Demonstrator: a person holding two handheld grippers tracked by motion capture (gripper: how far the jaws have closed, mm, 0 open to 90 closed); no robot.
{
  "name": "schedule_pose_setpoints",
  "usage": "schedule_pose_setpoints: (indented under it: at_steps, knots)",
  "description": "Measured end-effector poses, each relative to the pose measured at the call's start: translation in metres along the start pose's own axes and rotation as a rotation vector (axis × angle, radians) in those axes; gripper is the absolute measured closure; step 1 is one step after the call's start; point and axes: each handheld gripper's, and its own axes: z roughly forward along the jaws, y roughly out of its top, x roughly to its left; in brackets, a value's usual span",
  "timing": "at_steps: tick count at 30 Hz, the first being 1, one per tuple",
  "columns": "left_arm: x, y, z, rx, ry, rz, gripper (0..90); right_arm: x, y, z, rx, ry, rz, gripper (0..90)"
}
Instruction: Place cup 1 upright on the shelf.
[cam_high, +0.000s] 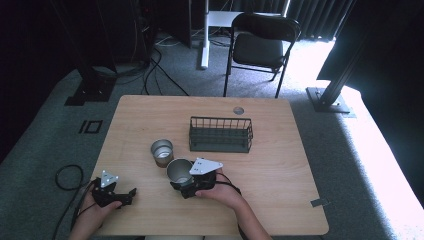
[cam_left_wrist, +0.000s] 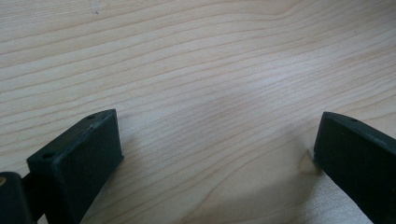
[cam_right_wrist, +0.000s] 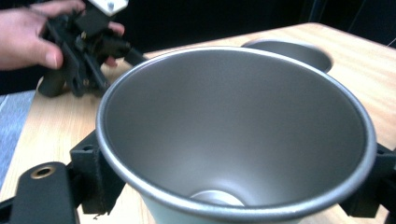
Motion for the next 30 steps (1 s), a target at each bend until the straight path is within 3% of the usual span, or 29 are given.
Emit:
schedule_pose_setpoints:
  at_steps: [18,25,30]
  knots:
    - [0.000,0.000,0.000,0.001,-0.001,0.001,1.7,-0.007,0.044,-0.021,-0.063,-0.039,0.000,13.5]
    - [0.000,0.000,0.000,0.001,0.000,0.000,1.7,-0.016,0.060,-0.029,-0.096,-0.131,0.009,13.5]
    - [0.000,0.000,0.000,0.001,0.000,0.000,1.7,-0.023,0.069,-0.036,-0.117,-0.170,0.016,13.5]
